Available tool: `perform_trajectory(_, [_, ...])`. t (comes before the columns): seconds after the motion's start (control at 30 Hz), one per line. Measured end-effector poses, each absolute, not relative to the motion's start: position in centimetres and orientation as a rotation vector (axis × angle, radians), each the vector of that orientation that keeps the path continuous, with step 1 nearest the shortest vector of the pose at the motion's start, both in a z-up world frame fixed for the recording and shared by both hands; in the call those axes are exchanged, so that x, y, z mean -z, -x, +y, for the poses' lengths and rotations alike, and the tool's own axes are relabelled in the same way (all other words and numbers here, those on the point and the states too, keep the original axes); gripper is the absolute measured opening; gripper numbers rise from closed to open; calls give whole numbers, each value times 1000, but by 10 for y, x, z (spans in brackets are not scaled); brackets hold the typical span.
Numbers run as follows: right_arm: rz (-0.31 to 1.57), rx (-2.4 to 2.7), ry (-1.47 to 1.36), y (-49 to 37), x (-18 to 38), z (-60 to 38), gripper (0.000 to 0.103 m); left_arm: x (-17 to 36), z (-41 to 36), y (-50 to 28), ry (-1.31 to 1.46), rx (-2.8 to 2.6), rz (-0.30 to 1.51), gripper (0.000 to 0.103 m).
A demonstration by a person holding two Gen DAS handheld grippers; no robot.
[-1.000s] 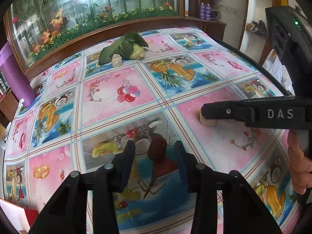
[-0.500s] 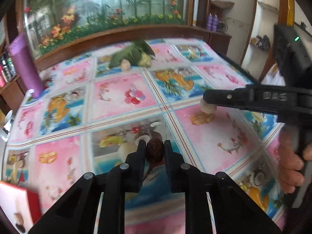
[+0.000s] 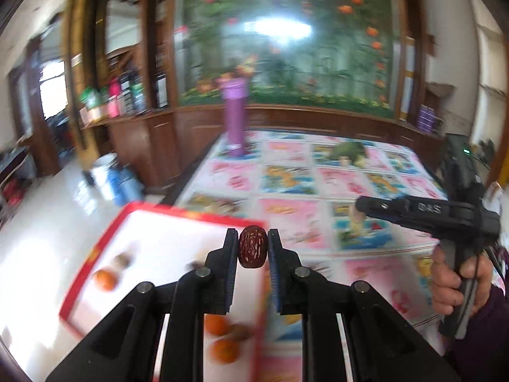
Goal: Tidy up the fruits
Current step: 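Carry the date into the tray and release it while the right drops the rice-cake piece there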
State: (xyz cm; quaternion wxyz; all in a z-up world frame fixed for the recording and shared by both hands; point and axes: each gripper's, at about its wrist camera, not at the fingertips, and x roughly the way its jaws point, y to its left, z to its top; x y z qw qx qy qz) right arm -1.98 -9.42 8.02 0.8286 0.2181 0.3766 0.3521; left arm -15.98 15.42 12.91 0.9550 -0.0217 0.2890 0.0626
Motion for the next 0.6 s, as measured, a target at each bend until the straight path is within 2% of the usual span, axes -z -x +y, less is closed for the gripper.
perform_trajectory(0.27, [883, -973, -244, 69, -94, 74, 25, -96, 259, 197, 152, -387, 644, 17])
perform_trajectory(0.6, [991, -958, -48, 94, -57, 178, 25, -57, 284, 190, 178, -377, 707, 17])
